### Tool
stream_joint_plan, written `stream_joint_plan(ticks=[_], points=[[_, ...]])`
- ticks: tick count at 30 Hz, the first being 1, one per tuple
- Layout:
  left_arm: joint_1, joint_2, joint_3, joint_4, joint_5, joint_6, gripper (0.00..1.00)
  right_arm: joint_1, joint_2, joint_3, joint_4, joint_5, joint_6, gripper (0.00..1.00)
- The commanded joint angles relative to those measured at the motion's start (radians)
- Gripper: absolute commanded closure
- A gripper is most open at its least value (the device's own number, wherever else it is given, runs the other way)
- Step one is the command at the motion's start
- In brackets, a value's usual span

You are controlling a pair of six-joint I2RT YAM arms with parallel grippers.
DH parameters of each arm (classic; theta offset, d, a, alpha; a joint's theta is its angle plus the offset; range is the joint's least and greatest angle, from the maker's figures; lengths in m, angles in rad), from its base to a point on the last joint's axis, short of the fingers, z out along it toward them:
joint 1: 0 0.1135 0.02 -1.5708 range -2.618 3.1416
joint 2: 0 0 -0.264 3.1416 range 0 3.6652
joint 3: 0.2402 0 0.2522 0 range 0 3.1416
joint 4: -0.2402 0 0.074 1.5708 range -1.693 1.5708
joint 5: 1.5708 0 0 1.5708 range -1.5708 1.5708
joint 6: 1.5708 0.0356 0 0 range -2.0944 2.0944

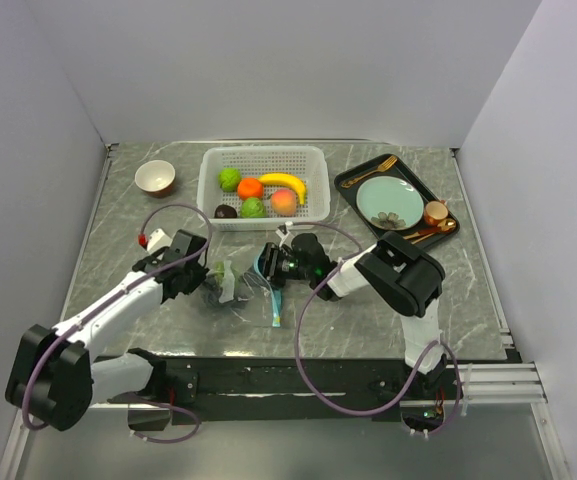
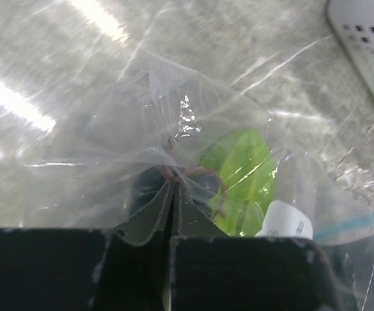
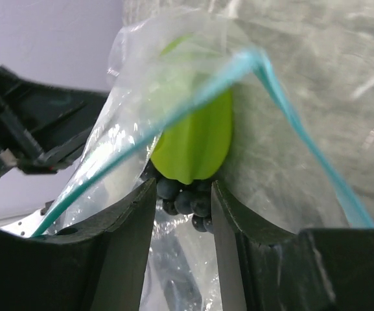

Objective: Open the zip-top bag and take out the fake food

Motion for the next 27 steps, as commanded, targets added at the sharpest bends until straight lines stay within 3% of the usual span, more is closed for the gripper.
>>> stream_joint_plan(ticks=[1, 16, 22, 27], points=[[0.006, 0.05, 0.011, 0.147, -0.01, 0.039, 0.96, 0.018, 0.014, 0.057, 0.032, 0.021, -0.007, 0.52], [0.008, 0.211, -0.08, 0.355, 0.1, 0.067, 0.99, 0.029, 0.031, 0.13, -0.166, 0.136, -0.036, 0.5], [0.006, 0.256, -0.081, 0.4, 0.143, 0.09, 0.99, 0.05, 0.015, 0.144, -0.214, 0.176, -0.072, 0.35], [0.006, 0.265, -0.089, 0.424, 0.168, 0.105, 0.99, 0.061, 0.012, 0.153, -0.234, 0.201, -0.089, 0.29]])
